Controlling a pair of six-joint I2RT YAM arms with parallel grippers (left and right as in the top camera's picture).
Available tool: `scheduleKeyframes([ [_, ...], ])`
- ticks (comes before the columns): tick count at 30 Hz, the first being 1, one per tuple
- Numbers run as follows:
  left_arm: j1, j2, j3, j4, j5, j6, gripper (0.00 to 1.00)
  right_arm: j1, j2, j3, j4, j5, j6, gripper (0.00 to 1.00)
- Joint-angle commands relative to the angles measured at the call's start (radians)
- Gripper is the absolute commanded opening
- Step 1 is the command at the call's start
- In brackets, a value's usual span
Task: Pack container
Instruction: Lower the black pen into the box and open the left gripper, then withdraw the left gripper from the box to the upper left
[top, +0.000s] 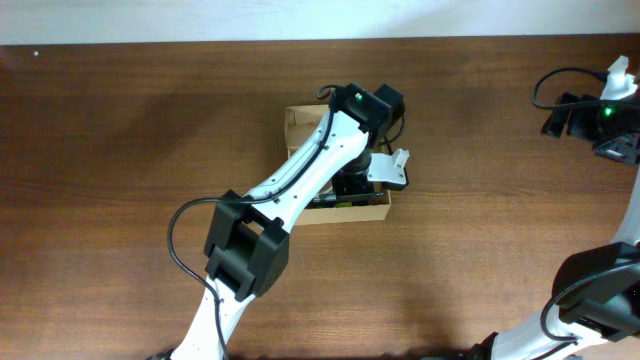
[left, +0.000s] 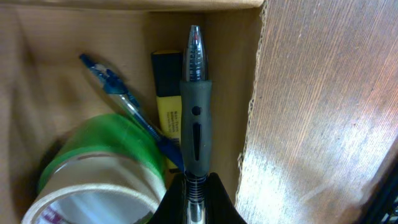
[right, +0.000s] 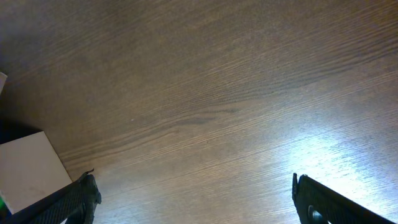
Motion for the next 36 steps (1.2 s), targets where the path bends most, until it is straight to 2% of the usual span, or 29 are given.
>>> scheduleKeyframes([
  [1, 0.003, 0.031, -0.011, -0.007, 0.048, 0.016, 0.02, 0.004, -0.002, -0.004, 0.0, -0.006, 0.005, 0.99],
  [12, 0.009, 0.032, -0.012, -0.005, 0.045, 0.009, 0.02, 0.004, -0.002, -0.004, 0.0, -0.006, 0.005, 0.99],
  [14, 0.01, 0.032, -0.013, -0.005, 0.045, 0.002, 0.07, 0.004, -0.002, -0.004, 0.0, -0.006, 0.005, 0.99],
  [15, 0.01, 0.032, -0.013, -0.006, 0.045, -0.006, 0.19, 0.004, -0.002, -0.004, 0.0, -0.006, 0.005, 0.99],
  [16, 0.01, 0.032, -0.013, -0.008, 0.045, -0.009, 0.24, 0.004, -0.002, -0.004, 0.0, -0.006, 0.005, 0.99],
  [20, 0.01, 0.031, -0.012, -0.034, -0.05, -0.072, 0.25, 0.004, -0.002, -0.004, 0.001, -0.006, 0.005, 0.99],
  [21, 0.01, 0.029, -0.012, -0.039, -0.08, -0.086, 0.29, 0.004, -0.002, -0.004, 0.0, -0.006, 0.005, 0.99],
  [22, 0.012, 0.025, -0.012, -0.035, -0.082, -0.096, 0.42, 0.004, -0.002, -0.004, 0.0, -0.006, 0.005, 0.99],
  [23, 0.017, 0.017, -0.009, -0.027, -0.069, -0.106, 0.45, 0.004, -0.002, -0.004, 0.0, -0.006, 0.005, 0.99],
  [28, 0.031, -0.05, -0.003, -0.056, -0.065, -0.137, 0.5, 0.004, -0.002, -0.004, 0.0, -0.006, 0.005, 0.99],
  [30, 0.041, -0.139, -0.003, -0.055, -0.086, -0.145, 0.54, 0.004, -0.002, -0.004, 0.0, -0.006, 0.005, 0.99],
  [36, 0.109, -0.375, -0.003, -0.005, -0.116, -0.2, 0.53, 0.004, -0.002, -0.004, 0.0, -0.006, 0.005, 0.99],
])
